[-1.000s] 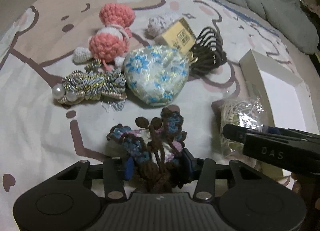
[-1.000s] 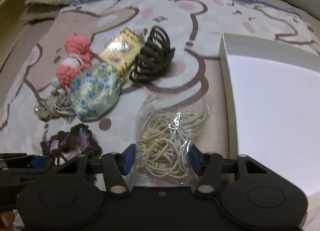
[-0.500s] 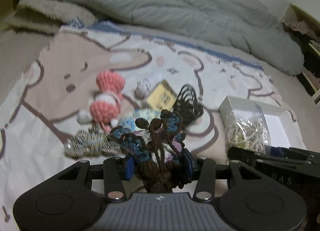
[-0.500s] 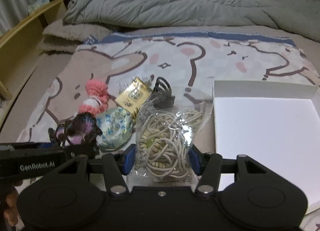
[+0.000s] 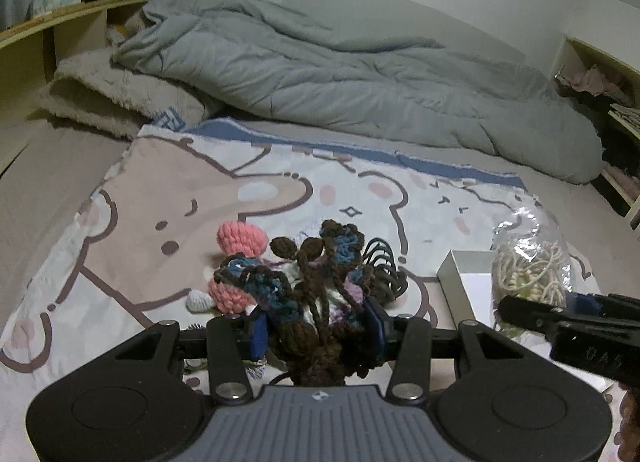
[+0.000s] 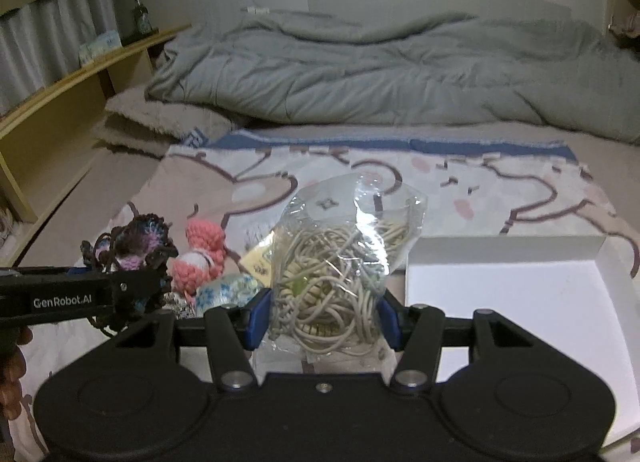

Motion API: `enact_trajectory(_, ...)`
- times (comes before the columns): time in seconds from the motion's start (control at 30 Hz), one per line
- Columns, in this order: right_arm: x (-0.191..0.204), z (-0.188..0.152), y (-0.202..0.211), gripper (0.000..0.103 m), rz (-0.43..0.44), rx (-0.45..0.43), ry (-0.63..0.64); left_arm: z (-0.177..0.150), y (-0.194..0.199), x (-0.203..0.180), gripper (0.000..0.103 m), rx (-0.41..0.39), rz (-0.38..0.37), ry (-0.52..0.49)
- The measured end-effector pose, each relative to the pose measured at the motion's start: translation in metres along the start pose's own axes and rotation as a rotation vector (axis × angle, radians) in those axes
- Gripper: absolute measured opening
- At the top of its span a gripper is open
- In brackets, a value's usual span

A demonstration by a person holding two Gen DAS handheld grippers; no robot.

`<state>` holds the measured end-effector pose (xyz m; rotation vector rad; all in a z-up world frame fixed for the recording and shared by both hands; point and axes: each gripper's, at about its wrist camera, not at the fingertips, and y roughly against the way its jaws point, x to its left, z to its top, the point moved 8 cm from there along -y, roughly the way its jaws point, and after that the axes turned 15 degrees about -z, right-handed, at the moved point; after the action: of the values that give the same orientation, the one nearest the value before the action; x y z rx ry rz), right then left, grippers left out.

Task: Organize objects
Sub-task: 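Lift the crocheted flowers and rubber-band bag, carrying both toward the white box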

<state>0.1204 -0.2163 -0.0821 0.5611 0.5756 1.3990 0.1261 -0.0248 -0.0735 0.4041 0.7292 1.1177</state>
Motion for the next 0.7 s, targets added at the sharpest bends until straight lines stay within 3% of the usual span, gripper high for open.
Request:
enact_trajectory(0.4,-0.023,0.025,0.025,0.056,-0.006,-0.116,-0.039,0.017,0.014,-0.016,0.048,-0.086,-0.025,-0.021)
enact_trajectory(0.7,-0.060,0.051,0.033,0.056,-0.071,-0.176,-0.070,0.042,0.006,-0.045,0.048,-0.124,-0.083,-0.021)
